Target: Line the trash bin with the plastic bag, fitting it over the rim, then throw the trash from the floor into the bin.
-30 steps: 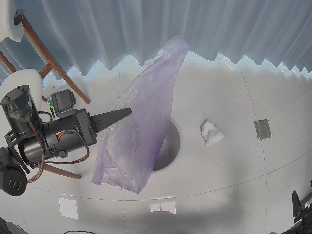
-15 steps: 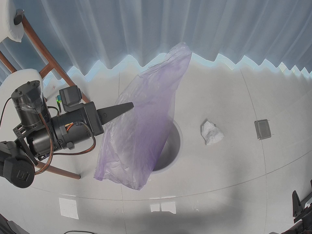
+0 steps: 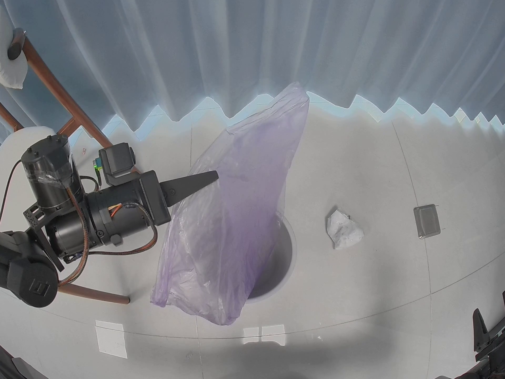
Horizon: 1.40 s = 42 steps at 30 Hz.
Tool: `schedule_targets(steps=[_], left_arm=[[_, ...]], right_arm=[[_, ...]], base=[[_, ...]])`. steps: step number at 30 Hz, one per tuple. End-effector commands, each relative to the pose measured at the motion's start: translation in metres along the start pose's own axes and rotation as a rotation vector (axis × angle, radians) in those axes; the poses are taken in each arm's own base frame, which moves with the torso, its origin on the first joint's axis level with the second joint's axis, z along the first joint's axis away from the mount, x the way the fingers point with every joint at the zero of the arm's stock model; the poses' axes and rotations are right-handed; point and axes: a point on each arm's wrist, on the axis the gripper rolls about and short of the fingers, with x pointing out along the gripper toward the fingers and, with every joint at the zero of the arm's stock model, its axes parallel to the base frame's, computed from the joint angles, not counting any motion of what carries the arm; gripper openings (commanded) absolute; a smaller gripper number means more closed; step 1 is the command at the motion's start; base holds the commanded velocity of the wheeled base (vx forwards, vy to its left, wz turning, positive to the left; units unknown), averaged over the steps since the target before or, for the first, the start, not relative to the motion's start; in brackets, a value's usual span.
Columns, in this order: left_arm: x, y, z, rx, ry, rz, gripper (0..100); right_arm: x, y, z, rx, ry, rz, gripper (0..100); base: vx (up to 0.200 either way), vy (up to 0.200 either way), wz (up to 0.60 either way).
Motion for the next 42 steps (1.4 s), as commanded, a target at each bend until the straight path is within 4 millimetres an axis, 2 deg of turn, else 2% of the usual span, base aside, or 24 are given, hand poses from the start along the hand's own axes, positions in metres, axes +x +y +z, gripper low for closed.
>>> schedule_targets(steps=[1, 12, 14, 15, 17, 18, 19, 20, 21, 23, 24, 25, 29, 30, 32, 34, 36, 37, 40, 42], left_arm=[[-0.014, -0.014, 0.0, 0.012, -0.01, -0.026, 0], [-0.027, -0.008, -0.016, -0.015, 0.029, 0.018, 0], [-0.032, -0.008, -0.024, -0.016, 0.053, 0.026, 0], [-0.033, -0.008, -0.027, -0.001, 0.064, 0.028, 0], [-0.032, -0.007, -0.028, 0.029, 0.068, 0.031, 0], [-0.032, -0.006, -0.029, 0.042, 0.071, 0.032, 0], [-0.032, -0.006, -0.029, 0.044, 0.071, 0.032, 0], [-0.033, -0.005, -0.03, 0.049, 0.073, 0.035, 0], [-0.034, -0.007, -0.029, 0.051, 0.072, 0.033, 0], [-0.034, -0.007, -0.028, 0.055, 0.067, 0.031, 0], [-0.035, -0.008, -0.028, 0.058, 0.066, 0.029, 0], [-0.036, -0.011, -0.028, 0.069, 0.064, 0.02, 0], [-0.039, -0.014, -0.028, 0.078, 0.059, 0.012, 0], [-0.039, -0.014, -0.028, 0.078, 0.059, 0.012, 0], [-0.04, -0.014, -0.028, 0.078, 0.059, 0.012, 0], [-0.04, -0.014, -0.028, 0.078, 0.059, 0.012, 0], [-0.04, -0.014, -0.028, 0.078, 0.059, 0.012, 0], [-0.04, -0.015, -0.029, 0.078, 0.061, 0.008, 0], [-0.039, -0.017, -0.031, 0.076, 0.07, 0.001, 0], [-0.04, -0.017, -0.032, 0.075, 0.072, 0.0, 0]], right_arm=[[0.0, 0.0, -0.005, -0.001, 0.003, 0.001, 100], [0.0, 0.0, -0.005, -0.008, 0.003, -0.005, 100], [-0.005, 0.0, 0.021, 0.034, -0.098, -0.002, 100], [-0.009, -0.001, 0.056, 0.091, -0.164, 0.016, 100], [-0.004, -0.002, 0.093, 0.139, -0.163, 0.053, 100], [0.003, -0.001, 0.103, 0.14, -0.131, 0.06, 100], [0.004, -0.001, 0.105, 0.14, -0.127, 0.06, 100], [0.016, 0.0, 0.109, 0.137, -0.057, 0.063, 100], [0.037, 0.001, 0.108, 0.14, 0.061, 0.072, 100], [0.063, 0.004, 0.104, 0.176, 0.2, 0.109, 100], [0.067, 0.005, 0.103, 0.187, 0.219, 0.114, 100], [0.089, 0.008, 0.1, 0.277, 0.311, 0.147, 100], [0.132, 0.013, 0.094, 0.352, 0.423, 0.227, 100], [0.132, 0.013, 0.094, 0.352, 0.423, 0.227, 100], [0.16, 0.02, 0.083, 0.339, 0.494, 0.254, 100], [0.177, 0.027, 0.075, 0.336, 0.538, 0.281, 100], [0.177, 0.027, 0.075, 0.336, 0.538, 0.281, 100], [0.2, 0.034, 0.066, 0.324, 0.56, 0.297, 100], [0.219, 0.047, 0.059, 0.321, 0.556, 0.343, 100], [0.225, 0.05, 0.055, 0.315, 0.552, 0.357, 100]], base=[[0.0, 0.0, 0.0], [0.0, 0.0, 0.0], [0.0, 0.0, 0.0], [0.0, 0.0, 0.0], [0.0, 0.0, 0.0], [0.0, 0.0, 0.0], [0.0, 0.0, 0.0], [0.0, 0.0, 0.0], [0.0, 0.0, 0.0], [0.0, 0.0, 0.0], [0.0, 0.0, 0.0], [0.0, 0.0, 0.0], [0.0, 0.0, 0.0], [0.0, 0.0, 0.0], [0.0, 0.0, 0.0], [0.0, 0.0, 0.0], [0.0, 0.0, 0.0], [0.0, 0.0, 0.0], [0.0, 0.0, 0.0], [0.0, 0.0, 0.0]])
